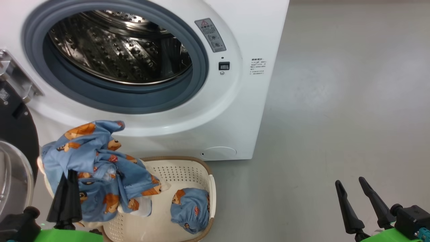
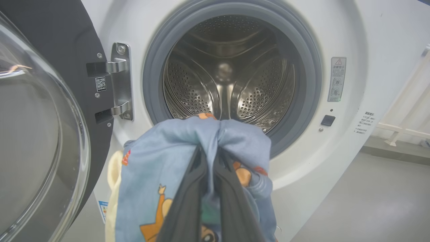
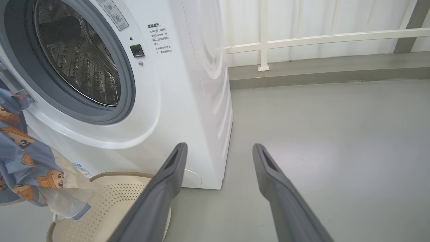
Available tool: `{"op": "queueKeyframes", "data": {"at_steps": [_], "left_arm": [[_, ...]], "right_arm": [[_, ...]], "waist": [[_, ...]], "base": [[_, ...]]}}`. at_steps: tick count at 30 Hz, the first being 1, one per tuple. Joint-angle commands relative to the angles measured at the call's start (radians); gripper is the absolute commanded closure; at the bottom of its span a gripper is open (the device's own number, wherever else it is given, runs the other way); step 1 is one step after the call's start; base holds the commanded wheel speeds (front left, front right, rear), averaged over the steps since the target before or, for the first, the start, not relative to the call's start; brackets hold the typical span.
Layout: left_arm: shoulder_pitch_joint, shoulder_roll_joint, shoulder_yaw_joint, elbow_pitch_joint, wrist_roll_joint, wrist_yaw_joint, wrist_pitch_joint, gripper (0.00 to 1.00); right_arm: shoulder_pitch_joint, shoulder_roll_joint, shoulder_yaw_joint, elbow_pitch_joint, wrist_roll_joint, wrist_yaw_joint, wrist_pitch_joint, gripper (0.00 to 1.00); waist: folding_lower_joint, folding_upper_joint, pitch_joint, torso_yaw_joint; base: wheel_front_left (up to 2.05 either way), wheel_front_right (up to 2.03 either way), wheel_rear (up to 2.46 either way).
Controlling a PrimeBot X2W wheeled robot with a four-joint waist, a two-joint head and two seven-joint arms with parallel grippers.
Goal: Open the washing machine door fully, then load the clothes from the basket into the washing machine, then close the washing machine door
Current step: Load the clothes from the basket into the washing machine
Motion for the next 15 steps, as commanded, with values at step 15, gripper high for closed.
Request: {"op": "queueKeyframes", "data": {"at_steps": [15], "left_arm": [[-0.307,0.042,0.057,0.045,-0.002,-0.002,-0.006,1.0]], "right_arm": [[-0.063,0.006,0.018,-0.033,-0.006,0.002,-0.012,0.0]], "waist": [[0.0,0.0,0.107,-0.037]], "base": [[0.0,0.0,0.0]]}}
